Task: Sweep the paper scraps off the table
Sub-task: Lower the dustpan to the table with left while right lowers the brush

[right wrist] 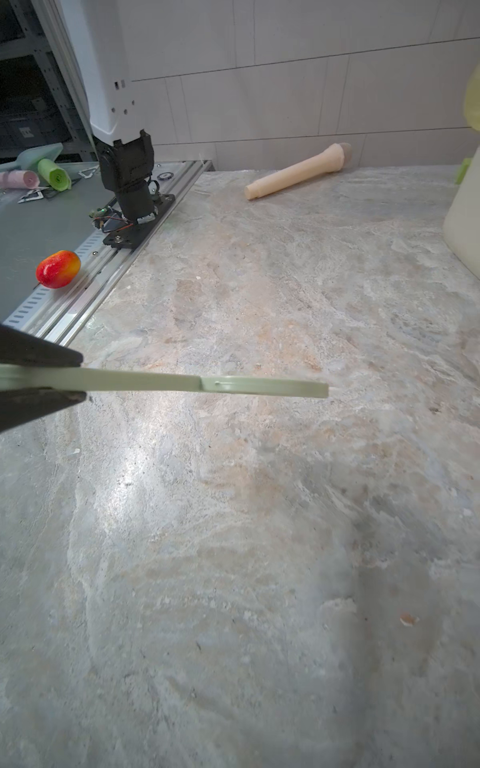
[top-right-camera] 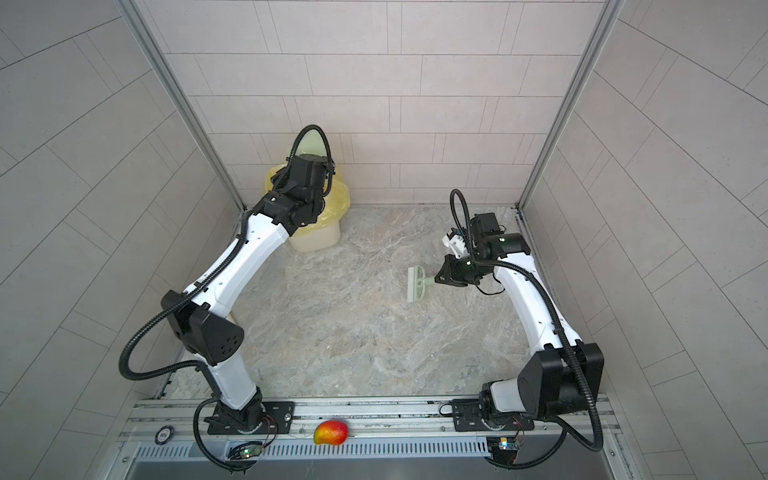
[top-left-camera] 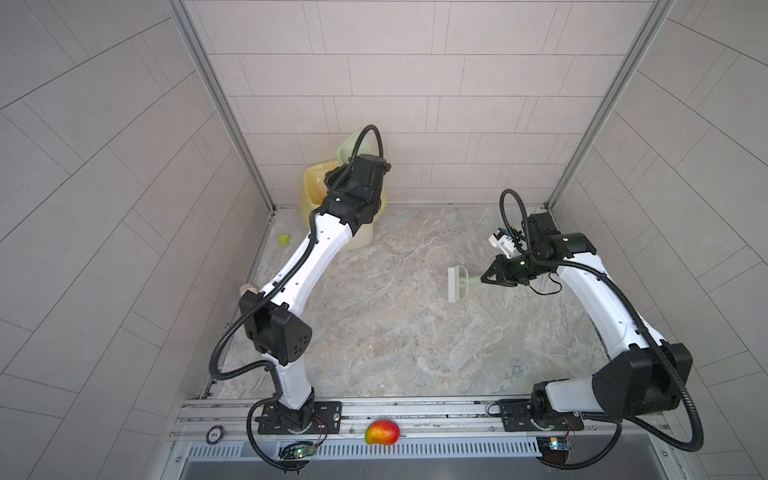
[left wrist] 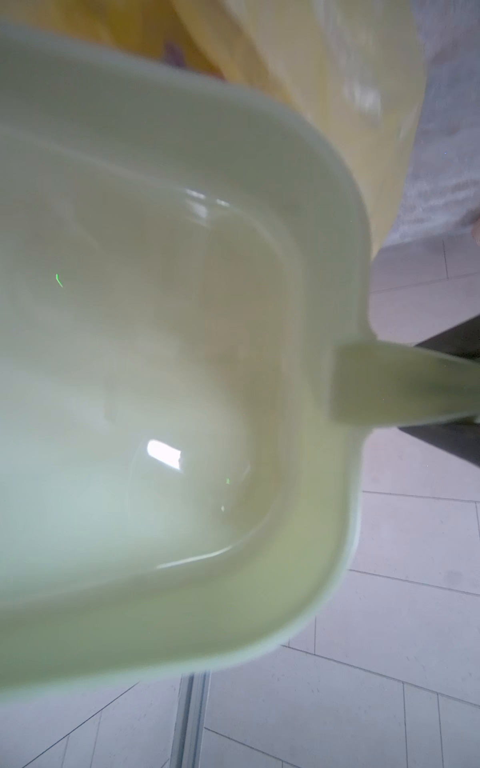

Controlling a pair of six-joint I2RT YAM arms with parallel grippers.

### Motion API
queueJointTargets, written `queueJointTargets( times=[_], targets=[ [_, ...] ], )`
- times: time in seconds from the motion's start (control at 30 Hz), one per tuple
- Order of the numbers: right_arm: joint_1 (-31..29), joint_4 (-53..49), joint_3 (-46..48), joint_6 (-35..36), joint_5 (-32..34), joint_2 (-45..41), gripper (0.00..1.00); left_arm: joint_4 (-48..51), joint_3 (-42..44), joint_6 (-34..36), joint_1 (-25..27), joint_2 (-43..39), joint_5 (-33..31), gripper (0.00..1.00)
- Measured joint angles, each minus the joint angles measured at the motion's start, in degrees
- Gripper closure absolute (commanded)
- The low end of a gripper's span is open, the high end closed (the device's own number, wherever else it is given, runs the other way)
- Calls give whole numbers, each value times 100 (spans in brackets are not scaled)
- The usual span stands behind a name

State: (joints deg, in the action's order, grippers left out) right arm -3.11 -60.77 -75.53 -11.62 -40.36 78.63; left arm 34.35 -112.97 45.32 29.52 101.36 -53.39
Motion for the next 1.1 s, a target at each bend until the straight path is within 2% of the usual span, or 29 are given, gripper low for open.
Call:
queueJointTargets(
  times=[0.23, 0.5, 0.77, 1.1],
  targets=[
    [376, 691, 533, -476, 109, -149, 100, 680, 964, -2223, 841, -496, 1060, 100],
    [925, 1886, 1410, -1220, 120, -472, 100, 752, 2603, -4004, 1215, -527, 2570, 100],
    [1132, 3123, 2194, -1825, 116, -472, 100, 247, 3803, -5014, 1252, -525, 3825, 100],
    [1180, 4116, 2929, -2317, 111, -472, 100, -461, 4439, -5523, 1300, -260, 4435, 100]
  ],
)
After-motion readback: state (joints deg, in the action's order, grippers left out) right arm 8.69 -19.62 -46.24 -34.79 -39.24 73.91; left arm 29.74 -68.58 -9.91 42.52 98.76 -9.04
